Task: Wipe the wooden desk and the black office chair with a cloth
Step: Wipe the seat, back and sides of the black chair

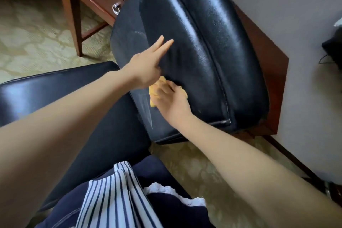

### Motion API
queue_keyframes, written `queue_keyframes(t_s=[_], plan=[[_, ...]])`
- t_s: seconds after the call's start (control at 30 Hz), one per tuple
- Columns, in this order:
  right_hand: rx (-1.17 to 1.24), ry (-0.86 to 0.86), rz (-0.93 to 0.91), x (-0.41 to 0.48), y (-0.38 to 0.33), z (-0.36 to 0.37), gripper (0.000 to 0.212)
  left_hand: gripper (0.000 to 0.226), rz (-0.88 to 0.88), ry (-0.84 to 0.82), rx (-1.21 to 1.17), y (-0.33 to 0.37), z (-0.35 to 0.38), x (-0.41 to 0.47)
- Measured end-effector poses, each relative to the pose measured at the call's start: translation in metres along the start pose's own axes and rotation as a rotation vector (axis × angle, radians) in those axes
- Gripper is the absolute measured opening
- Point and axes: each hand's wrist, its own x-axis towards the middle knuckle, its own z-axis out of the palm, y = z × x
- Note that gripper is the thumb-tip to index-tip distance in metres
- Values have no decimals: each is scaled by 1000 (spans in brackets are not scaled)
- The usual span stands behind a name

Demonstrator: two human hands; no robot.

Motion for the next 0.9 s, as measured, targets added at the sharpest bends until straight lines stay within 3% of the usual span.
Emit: queue_keyframes(t_s=[0.07,0.1,0.2,0.33,0.43,0.57,0.9], plan=[[-59,12,-58,-26,-6,5,25,86,68,5,-3,13,7,0],[-180,95,-104,-42,-5,13,29,87,105,7,-3,20,10,1],[-217,253,-126,-72,5,19,39,91,176,7,-12,36,17,4],[-131,519,-15,-107,25,6,21,87,172,-67,119,47,29,7],[-189,678,150,-128,36,1,29,88,152,-79,275,46,33,9],[-199,741,337,-130,36,-8,35,90,145,-126,326,45,31,10],[-185,729,342,-66,50,-49,33,92,144,-166,501,49,22,17]])
